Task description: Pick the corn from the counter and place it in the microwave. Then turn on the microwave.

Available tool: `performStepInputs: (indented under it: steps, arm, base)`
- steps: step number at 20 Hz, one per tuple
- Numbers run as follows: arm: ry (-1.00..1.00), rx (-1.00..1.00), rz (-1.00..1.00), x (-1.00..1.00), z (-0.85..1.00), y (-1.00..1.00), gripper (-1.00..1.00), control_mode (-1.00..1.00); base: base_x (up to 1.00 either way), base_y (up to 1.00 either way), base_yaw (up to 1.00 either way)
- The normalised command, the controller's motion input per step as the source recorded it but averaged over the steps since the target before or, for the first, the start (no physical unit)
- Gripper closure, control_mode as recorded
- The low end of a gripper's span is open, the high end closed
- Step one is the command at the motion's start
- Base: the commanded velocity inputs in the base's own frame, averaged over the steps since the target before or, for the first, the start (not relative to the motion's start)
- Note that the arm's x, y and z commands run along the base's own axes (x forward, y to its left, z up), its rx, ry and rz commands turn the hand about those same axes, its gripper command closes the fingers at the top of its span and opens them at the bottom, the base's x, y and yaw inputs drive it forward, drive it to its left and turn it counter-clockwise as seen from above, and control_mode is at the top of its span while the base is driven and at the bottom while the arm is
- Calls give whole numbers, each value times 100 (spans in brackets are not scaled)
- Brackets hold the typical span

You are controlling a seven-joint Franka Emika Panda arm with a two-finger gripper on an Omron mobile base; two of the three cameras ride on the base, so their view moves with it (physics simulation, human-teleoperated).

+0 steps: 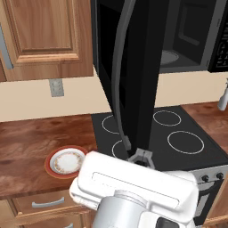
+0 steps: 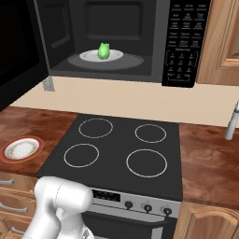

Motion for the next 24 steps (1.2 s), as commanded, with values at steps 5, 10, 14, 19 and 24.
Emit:
performStepInputs:
  steps: [5, 10, 14, 19, 24]
  arm:
    - [0, 0, -3, 20, -13, 12, 100, -100]
    - [0, 0, -3, 20, -10, 16, 100, -100]
    - [0, 0, -3, 18, -5, 16, 100, -100]
    - [0, 0, -4, 16, -4, 16, 100, -100]
    - [0, 0, -4, 15, -8, 15, 100, -100]
  base:
    - [0, 0, 0]
    - [0, 0, 0]
    - [0, 0, 0]
    - [0, 0, 0]
    - [0, 0, 0]
